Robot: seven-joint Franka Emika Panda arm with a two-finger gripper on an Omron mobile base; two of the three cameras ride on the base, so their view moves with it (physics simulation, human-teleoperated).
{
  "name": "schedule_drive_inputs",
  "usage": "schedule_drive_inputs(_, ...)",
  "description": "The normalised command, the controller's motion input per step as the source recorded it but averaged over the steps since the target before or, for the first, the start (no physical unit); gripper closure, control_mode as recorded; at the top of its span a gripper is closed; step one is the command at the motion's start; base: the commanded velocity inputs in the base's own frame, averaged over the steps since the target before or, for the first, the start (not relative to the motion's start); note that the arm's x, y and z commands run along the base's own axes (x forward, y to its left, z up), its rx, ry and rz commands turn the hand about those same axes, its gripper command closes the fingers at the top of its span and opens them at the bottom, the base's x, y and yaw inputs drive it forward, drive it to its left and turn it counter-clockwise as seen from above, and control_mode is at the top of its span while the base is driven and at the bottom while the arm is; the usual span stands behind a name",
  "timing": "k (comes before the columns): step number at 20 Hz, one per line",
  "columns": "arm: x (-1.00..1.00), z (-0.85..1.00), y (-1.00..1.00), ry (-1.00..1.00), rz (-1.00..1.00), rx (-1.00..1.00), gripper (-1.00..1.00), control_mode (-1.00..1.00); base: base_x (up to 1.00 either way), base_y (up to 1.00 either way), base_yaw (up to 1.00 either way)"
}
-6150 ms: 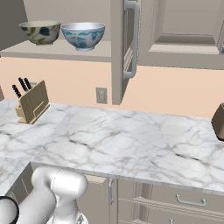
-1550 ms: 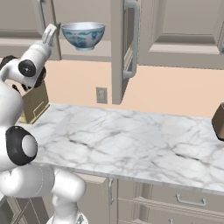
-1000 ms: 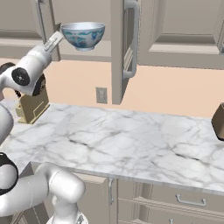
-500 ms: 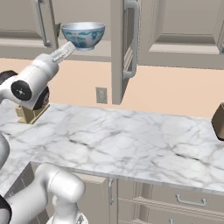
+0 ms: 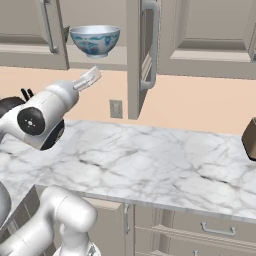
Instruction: Open the cabinet. Pick the bowls from the counter and place them in the cabinet. Then close the cabinet.
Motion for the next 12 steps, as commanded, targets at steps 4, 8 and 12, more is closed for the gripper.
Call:
schedule_drive_inputs(4,-0.95,0.0,0.08,0.23,-0.01,0.27,-1.0,-1.0,0.0,0.0,0.0)
schedule_drive_inputs(8,-0.86,0.0,0.02,0.04,-0.05,0.25,-1.0,-1.0,0.0,0.0,0.0)
schedule_drive_inputs(12,-0.59,0.0,0.03,0.0,-0.1,0.21,-1.0,-1.0,0.0,0.0,0.0)
